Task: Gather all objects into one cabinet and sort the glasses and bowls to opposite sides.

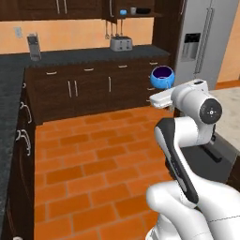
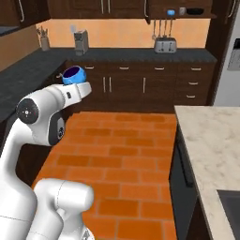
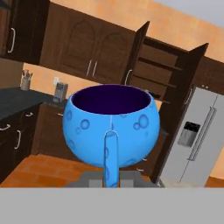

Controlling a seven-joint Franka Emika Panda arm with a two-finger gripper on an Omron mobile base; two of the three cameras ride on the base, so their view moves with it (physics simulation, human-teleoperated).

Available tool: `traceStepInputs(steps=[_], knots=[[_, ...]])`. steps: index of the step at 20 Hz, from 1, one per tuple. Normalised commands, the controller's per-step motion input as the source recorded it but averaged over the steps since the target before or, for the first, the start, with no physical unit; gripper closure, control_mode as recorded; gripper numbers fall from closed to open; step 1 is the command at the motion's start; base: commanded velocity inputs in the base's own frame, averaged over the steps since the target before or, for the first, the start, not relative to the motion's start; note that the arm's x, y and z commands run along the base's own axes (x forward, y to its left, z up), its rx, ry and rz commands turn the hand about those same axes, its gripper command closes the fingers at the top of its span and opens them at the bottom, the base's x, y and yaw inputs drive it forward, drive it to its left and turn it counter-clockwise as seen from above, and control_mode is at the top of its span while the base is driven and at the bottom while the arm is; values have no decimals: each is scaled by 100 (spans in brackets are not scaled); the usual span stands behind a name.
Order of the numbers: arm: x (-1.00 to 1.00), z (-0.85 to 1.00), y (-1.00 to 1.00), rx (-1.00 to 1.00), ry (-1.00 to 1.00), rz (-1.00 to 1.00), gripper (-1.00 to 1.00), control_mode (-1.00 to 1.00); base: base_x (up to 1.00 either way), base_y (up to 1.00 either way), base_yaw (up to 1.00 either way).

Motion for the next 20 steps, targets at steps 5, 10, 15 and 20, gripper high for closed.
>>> traceStepInputs(steps=[5, 10, 15, 20], knots=[[0, 0, 0, 0, 0, 0, 100, 100, 100, 0, -19], [0, 0, 0, 0, 0, 0, 100, 100, 100, 0, -22], [0, 0, 0, 0, 0, 0, 100, 100, 100, 0, -23], [0, 0, 0, 0, 0, 0, 100, 100, 95, -2, -28]])
